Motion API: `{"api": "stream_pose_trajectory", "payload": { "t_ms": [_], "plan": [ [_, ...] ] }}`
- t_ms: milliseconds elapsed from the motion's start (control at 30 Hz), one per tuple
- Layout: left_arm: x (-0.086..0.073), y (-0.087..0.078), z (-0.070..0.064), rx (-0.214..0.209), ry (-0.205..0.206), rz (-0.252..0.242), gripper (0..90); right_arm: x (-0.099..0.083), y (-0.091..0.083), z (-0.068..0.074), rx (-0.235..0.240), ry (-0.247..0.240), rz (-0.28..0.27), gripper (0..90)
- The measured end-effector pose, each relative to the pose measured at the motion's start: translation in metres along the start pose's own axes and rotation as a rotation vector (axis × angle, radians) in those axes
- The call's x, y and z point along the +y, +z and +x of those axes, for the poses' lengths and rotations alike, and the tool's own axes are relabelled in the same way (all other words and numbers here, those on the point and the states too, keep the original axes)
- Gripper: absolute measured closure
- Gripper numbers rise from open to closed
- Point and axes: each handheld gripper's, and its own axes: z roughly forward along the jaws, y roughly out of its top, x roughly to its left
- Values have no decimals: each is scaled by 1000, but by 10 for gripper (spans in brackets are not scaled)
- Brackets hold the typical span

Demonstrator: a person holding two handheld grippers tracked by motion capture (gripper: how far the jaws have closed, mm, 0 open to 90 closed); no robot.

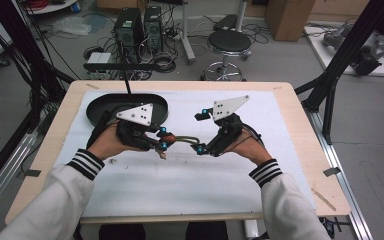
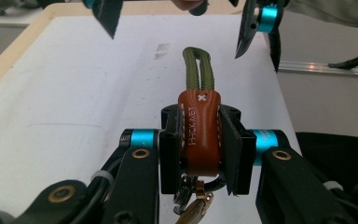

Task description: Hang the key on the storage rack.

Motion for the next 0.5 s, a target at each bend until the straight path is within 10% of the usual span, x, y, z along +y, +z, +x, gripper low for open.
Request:
{"api": "stream_pose_trajectory", "payload": {
  "t_ms": [500],
  "plan": [
    [-11,-43,12,241,-102,-99,712,-47,-54,3,-289,157,-123,4]
  ]
}}
